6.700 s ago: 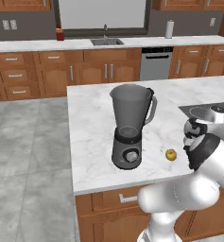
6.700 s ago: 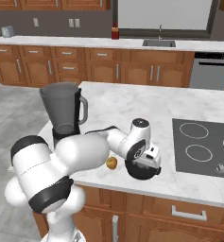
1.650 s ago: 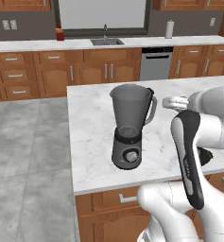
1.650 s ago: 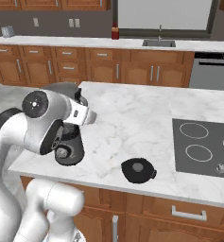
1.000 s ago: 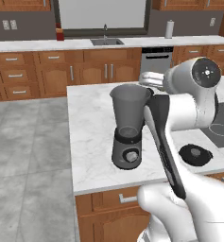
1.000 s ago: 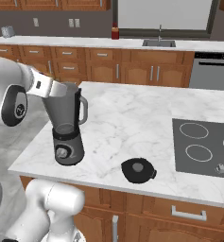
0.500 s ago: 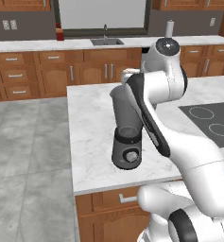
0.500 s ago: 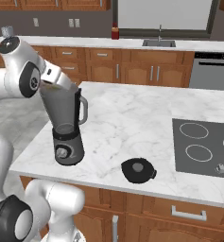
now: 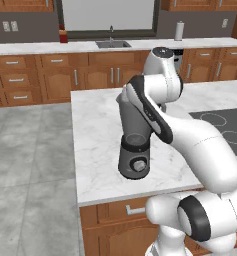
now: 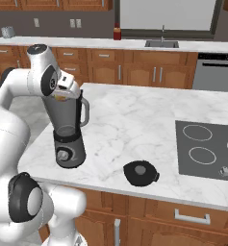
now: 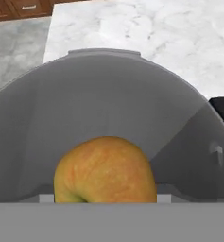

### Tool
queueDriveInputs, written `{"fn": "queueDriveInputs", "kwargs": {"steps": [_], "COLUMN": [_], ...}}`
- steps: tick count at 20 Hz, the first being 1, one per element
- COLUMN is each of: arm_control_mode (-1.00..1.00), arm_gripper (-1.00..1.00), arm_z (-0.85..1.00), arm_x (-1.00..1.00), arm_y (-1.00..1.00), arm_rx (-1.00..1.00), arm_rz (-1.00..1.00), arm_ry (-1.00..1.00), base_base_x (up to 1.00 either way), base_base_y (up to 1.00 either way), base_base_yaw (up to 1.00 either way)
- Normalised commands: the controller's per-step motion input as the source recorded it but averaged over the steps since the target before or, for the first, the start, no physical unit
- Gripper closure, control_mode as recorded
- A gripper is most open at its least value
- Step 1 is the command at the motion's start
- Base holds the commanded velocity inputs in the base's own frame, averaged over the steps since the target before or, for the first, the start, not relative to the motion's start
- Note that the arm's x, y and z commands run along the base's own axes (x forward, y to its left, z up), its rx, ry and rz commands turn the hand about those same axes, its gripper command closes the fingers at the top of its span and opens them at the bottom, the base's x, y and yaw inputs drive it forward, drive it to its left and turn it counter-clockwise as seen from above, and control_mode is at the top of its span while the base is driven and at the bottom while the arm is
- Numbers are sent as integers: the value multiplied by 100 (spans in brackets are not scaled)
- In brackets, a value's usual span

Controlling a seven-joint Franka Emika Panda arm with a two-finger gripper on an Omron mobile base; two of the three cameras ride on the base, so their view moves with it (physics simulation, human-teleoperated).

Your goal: Open the blender lid, put the apple in the blender, close the lid, and start the blender.

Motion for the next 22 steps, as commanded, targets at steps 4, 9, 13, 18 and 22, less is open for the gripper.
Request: {"fn": "queueDriveInputs", "kwargs": {"steps": [4, 9, 13, 18, 22], "arm_control_mode": [-100, -100, -100, -100, -100], "arm_gripper": [100, -100, -100, -100, -100], "arm_z": [-79, -49, -5, 18, 78], "arm_x": [8, 0, -1, -7, -31], "arm_y": [24, 8, 0, 6, -3], "arm_rx": [0, 0, 0, 0, 0], "arm_rz": [12, 5, 0, 0, 0], "arm_ry": [16, 3, 0, 0, -12], "base_base_x": [0, 0, 0, 0, 0], "base_base_y": [0, 0, 0, 0, 0], "base_base_yaw": [0, 0, 0, 0, 0]}}
